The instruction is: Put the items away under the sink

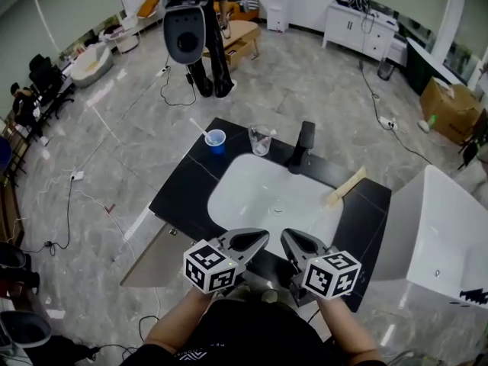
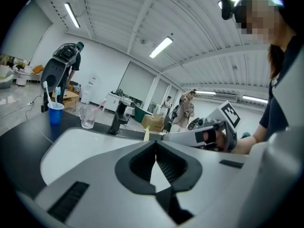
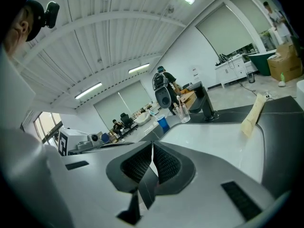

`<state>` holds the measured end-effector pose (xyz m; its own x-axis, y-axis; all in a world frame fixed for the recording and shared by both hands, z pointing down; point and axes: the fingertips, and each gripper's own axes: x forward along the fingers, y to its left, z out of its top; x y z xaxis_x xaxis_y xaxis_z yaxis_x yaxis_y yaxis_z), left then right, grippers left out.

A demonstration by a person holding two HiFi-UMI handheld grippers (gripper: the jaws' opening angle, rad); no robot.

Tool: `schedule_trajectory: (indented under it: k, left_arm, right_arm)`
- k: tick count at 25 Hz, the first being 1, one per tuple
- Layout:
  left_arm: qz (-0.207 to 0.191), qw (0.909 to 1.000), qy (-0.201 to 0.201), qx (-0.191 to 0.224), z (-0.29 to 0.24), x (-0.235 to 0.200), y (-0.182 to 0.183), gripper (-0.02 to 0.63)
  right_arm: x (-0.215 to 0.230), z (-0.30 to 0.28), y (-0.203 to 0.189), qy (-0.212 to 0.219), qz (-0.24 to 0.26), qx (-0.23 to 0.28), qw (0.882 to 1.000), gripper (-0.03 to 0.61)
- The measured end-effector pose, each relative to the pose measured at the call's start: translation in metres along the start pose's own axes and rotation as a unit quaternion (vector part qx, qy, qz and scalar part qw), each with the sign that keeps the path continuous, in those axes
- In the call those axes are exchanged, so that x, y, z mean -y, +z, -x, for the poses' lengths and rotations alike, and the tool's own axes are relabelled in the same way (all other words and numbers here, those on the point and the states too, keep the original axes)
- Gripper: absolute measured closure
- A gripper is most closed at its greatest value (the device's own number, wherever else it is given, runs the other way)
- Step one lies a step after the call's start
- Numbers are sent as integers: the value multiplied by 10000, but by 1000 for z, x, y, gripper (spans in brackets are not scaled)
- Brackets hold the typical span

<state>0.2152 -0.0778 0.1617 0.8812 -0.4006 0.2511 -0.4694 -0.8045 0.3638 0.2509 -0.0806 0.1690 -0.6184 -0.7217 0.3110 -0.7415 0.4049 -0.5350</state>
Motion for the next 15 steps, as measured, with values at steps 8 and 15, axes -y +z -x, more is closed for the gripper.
schedule_trajectory:
  k: [8,15]
  left_arm:
    - [-133,9996,234,-90,-4,-6,-5,605]
    - [-97,9999,111,-43,-14,-32,8,604]
  right_arm:
    - [6,-8,0,135,-24,-132,9998,541]
    - [20,-32,11,-50,-69,-109,9999,541]
